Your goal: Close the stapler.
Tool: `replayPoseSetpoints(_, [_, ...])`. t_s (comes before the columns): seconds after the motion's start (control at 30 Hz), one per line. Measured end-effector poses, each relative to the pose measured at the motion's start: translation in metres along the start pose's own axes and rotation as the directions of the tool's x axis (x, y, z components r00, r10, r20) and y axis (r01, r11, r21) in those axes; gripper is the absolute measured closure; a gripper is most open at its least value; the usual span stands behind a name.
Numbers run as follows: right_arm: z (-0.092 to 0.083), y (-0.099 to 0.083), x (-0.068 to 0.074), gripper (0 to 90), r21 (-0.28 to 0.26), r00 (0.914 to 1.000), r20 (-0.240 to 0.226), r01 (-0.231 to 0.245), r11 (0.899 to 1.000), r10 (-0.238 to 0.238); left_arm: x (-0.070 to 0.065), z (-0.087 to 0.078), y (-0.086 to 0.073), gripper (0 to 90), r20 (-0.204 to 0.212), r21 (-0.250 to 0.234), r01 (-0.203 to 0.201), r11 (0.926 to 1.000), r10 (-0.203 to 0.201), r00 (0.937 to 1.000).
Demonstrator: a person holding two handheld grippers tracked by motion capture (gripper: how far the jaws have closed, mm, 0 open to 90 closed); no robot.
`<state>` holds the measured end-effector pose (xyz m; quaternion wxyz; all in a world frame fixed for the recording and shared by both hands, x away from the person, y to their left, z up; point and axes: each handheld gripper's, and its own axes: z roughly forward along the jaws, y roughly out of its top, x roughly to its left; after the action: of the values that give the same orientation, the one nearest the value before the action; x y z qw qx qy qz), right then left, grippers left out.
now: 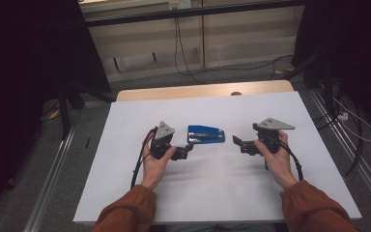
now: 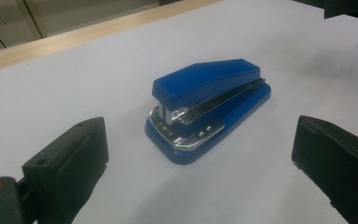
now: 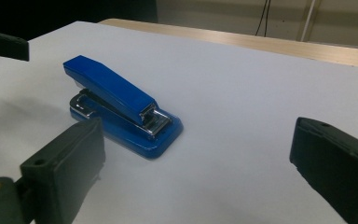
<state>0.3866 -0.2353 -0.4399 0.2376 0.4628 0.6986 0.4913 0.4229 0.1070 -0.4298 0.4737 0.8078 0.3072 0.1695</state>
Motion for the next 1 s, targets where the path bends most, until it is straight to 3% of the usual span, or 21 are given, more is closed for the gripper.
replayPoseSetpoints(0.07, [-0.002,0.0,0.001,4.1,0.004,0.9998,0.02,0.001,1.0,-0.001,-0.001,-0.001,-0.001,4.1,-0.027,0.005,-0.012,0.9999,0.012,0.9996])
replayPoseSetpoints(0.3, [-0.01,-0.002,0.004,4.0,-0.014,0.9999,0.011,0.011,1.0,-0.01,0.001,-0.012,-0.006,4.1,-0.022,0.0,0.068,0.9977,-0.068,0.9975])
replayPoseSetpoints(0.53, [-0.019,-0.004,0.008,3.7,-0.03,0.9997,0.018,0.019,0.999,-0.018,-0.003,-0.028,-0.011,4.1,-0.041,-0.011,0.057,0.9983,-0.058,0.9975])
replayPoseSetpoints(0.6, [-0.023,-0.004,0.008,3.2,-0.038,0.9999,0.01,0.013,0.999,-0.013,-0.005,-0.035,-0.013,4.0,-0.06,-0.025,0.052,0.9984,-0.053,0.9968])
replayPoseSetpoints(0.77, [-0.031,-0.003,0.01,2.9,-0.067,0.9994,0.026,0.025,0.997,-0.023,-0.008,-0.048,-0.015,4.0,-0.065,-0.062,0.053,0.9967,-0.057,0.9962])
replayPoseSetpoints(0.87, [-0.033,-0.004,0.012,3.2,-0.064,0.9989,0.031,0.036,0.997,-0.034,-0.009,-0.053,-0.018,3.8,-0.06,-0.073,0.055,0.9958,-0.059,0.9964])
replayPoseSetpoints(0.93, [-0.035,-0.003,0.015,3.4,-0.066,0.997,0.041,0.069,0.995,-0.066,-0.01,-0.056,-0.02,3.8,-0.054,-0.069,0.062,0.9957,-0.065,0.9964])
replayPoseSetpoints(1.0, [-0.037,-0.001,0.02,3.1,-0.077,0.9968,0.038,0.073,0.994,-0.07,-0.01,-0.06,-0.021,3.8,-0.067,-0.075,0.061,0.9954,-0.066,0.9956])
